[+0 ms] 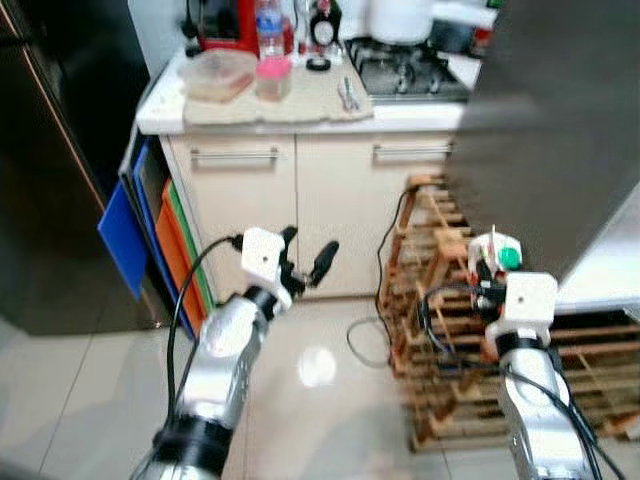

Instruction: Restocking fridge

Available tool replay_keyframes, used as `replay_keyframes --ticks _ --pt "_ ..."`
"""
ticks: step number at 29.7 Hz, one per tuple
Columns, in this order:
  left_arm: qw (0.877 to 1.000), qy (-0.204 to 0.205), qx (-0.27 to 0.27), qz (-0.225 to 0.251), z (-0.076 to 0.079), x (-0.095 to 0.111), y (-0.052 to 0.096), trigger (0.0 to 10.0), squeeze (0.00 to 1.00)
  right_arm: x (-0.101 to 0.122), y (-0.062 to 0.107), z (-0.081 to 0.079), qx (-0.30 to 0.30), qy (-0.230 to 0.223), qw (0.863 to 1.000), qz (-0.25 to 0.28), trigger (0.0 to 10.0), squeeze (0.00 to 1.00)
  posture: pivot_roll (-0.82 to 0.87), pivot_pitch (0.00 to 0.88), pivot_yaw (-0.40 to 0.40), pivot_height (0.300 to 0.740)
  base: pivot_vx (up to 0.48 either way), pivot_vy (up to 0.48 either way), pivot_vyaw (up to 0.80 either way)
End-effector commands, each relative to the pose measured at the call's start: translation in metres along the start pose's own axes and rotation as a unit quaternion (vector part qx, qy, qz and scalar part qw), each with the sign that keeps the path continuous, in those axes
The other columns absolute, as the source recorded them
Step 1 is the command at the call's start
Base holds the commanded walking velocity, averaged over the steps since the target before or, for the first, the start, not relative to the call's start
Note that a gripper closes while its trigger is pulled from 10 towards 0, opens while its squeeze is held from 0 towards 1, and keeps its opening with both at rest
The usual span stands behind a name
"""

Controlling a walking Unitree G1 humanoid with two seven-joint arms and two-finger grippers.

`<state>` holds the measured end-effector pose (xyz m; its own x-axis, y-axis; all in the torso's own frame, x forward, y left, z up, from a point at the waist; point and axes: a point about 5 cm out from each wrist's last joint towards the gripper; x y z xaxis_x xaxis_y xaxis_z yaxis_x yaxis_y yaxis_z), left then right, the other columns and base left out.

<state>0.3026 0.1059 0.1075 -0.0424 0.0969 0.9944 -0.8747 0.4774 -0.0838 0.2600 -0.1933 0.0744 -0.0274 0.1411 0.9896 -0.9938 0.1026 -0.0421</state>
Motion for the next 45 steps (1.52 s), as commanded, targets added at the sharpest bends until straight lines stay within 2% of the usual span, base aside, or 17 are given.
replay_keyframes --ticks 1,7,9,26,30,35,36,38,39,41,42,45 --pt "1.0 -0.002 0.002 0.002 -0.003 0.001 0.0 10.0 0.0 0.004 -0.002 -0.004 0.013 -0.004 1.0 0.012 10.0 0.0 0.04 0.0 0.003 0.74 0.0 0.0 0.0" --pt "1.0 -0.011 -0.01 0.002 0.0 0.001 -0.001 10.0 0.0 0.004 -0.003 -0.005 0.013 -0.007 1.0 0.011 10.0 0.0 0.04 0.0 0.005 0.74 0.0 0.0 0.0" --pt "1.0 0.003 -0.012 0.005 0.0 0.001 -0.002 10.0 0.0 0.003 -0.003 -0.005 0.013 -0.009 1.0 0.01 10.0 0.0 0.04 0.0 0.005 0.74 0.0 -0.296 0.0" --pt "1.0 0.005 -0.015 0.018 0.001 0.006 0.0 10.0 0.0 -0.002 -0.003 -0.005 0.016 -0.01 1.0 -0.002 10.0 0.0 0.04 0.0 0.014 0.74 0.0 -0.474 0.0" --pt "0.999 0.022 -0.01 0.022 -0.001 0.007 0.0 10.0 0.0 -0.004 -0.002 -0.006 0.019 -0.01 1.0 -0.006 10.0 0.0 0.04 0.0 0.015 0.74 0.0 -0.235 0.0" --pt "1.0 0.025 -0.004 0.018 -0.003 0.005 0.0 10.0 0.0 -0.012 0.004 -0.009 0.04 -0.017 0.999 -0.027 10.0 0.0 0.04 0.0 0.015 0.74 0.0 0.0 0.0" --pt "1.0 0.023 0.001 0.014 -0.004 0.004 0.0 10.0 0.0 -0.023 0.012 -0.009 0.064 -0.017 0.996 -0.061 10.0 0.0 0.04 0.0 0.015 0.74 0.0 0.0 0.0" --pt "1.0 0.022 0.003 0.012 -0.005 0.004 0.0 10.0 0.0 -0.027 0.016 -0.009 0.07 -0.017 0.995 -0.072 10.0 0.0 0.04 0.0 0.015 0.74 0.0 0.0 0.0" --pt "1.0 0.012 0.006 0.007 -0.007 0.003 0.0 10.0 0.0 -0.041 0.026 -0.005 0.083 -0.012 0.99 -0.111 10.0 0.0 0.04 0.0 0.015 0.74 0.0 0.0 0.0" --pt "1.0 0.01 0.009 0.004 -0.008 0.002 0.0 10.0 0.0 -0.044 0.028 -0.003 0.083 -0.007 0.989 -0.122 10.0 0.0 0.03 0.0 0.015 0.74 0.0 0.0 0.0" --pt "1.0 0.01 0.009 0.003 -0.008 0.002 0.0 10.0 0.0 -0.048 0.03 0.004 0.068 0.006 0.989 -0.135 10.0 0.0 0.03 0.0 0.015 0.74 0.0 0.0 0.0" --pt "1.0 0.009 0.004 0.002 -0.007 0.002 -0.001 10.0 0.0 -0.05 0.031 0.027 -0.005 0.037 0.991 -0.128 10.0 0.0 0.03 0.0 0.019 0.74 0.0 0.0 0.0"
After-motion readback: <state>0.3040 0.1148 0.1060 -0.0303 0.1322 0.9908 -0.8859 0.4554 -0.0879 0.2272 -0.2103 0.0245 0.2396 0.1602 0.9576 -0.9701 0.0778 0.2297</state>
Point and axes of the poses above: a point about 5 cm out from each wrist's last joint towards the gripper, its own y axis pointing back from the gripper into the wrist, its own x axis along the axis of the wrist's last joint, z = x × y
